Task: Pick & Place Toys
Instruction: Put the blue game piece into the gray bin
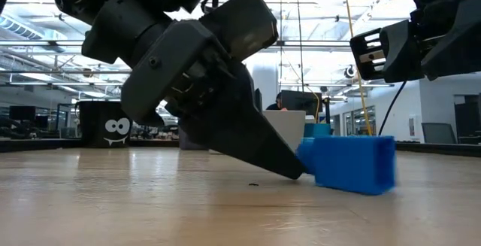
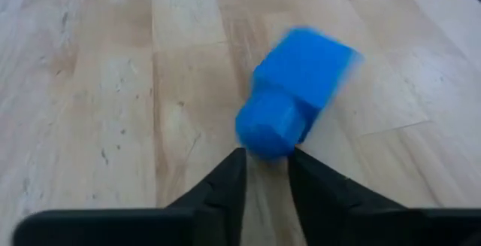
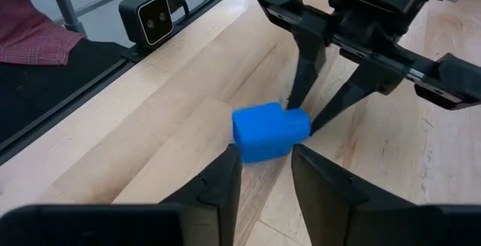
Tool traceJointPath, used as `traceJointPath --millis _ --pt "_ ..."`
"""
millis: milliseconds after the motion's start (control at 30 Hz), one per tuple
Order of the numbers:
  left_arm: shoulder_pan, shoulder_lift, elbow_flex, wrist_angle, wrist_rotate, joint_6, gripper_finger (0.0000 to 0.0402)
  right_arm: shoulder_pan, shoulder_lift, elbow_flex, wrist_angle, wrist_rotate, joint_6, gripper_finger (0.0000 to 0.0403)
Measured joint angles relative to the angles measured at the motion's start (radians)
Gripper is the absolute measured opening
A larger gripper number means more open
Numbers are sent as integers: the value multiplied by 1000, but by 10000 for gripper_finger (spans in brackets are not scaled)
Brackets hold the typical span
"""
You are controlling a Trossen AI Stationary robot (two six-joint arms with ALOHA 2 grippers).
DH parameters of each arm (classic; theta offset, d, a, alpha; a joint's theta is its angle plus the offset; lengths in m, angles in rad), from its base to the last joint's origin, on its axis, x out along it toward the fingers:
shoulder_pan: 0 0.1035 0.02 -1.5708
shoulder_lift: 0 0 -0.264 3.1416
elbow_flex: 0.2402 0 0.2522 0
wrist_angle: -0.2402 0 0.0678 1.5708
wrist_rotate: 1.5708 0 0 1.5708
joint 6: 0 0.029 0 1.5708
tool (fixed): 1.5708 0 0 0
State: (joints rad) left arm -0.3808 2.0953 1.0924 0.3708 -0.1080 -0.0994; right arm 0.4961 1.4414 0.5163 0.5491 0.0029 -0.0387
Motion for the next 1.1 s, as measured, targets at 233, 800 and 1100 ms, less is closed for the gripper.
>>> traceJointPath --millis 233,800,1100 --pt "6 0 0 4 -1 -30 60 2 19 0 5 67 80 123" --pt "32 -1 0 -15 -21 -162 121 16 370 152 210 71 108 338" --pt "29 -4 3 -90 -13 -213 164 17 422 235 139 50 112 357"
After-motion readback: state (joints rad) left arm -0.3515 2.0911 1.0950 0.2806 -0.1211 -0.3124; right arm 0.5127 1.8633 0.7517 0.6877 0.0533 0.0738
